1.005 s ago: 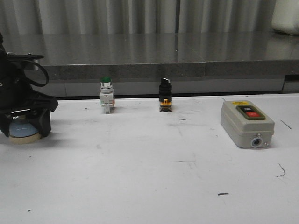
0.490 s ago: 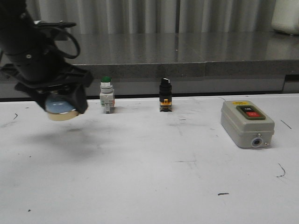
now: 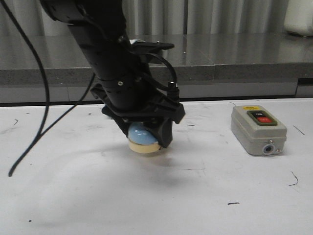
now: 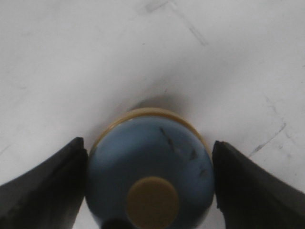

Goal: Place and press bell with both arms
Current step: 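Carry the bell with the left gripper toward the table center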

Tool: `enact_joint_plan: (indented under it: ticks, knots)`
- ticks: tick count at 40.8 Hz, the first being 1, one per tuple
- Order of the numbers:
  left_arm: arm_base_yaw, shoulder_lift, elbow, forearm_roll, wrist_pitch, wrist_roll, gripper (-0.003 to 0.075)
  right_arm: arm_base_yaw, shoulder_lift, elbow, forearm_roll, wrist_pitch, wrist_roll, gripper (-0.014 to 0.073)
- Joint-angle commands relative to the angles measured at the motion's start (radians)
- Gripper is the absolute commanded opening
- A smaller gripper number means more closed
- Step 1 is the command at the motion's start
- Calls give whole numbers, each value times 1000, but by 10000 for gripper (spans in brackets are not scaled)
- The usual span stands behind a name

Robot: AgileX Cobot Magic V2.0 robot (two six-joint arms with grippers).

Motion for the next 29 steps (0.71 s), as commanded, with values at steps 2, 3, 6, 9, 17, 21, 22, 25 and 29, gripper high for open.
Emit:
enact_joint_plan:
  ticks: [2, 3, 6, 9, 17, 21, 22, 25, 29]
  knots:
    - [-20, -3, -93, -1, -13, -3, 388, -4, -2, -34, -6, -60, -5, 632]
    - [-20, 9, -102, -3, -5, -3, 388, -4, -2, -34, -6, -60, -5, 632]
    - [-21, 25, -128, -3, 2, -3, 394, -4, -2, -34, -6, -60, -5, 632]
    - [-21, 33, -142, -3, 5, -3, 430, -4, -2, -34, -6, -60, -5, 632]
    - [-21, 36, -144, -3, 16, -3, 541, -4, -2, -34, -6, -60, -5, 632]
    - [-21, 38, -144, -4, 20, -3, 542, -4, -2, -34, -6, -60, -5, 632]
    - [-21, 38, -144, -6, 20, -3, 542, -4, -2, -34, -6, -60, -5, 632]
    - [-21, 38, -144, -14, 20, -6, 548, -4, -2, -34, -6, -60, -5, 632]
    - [-21, 33, -144, -18, 33, -8, 548, -4, -2, -34, -6, -60, -5, 632]
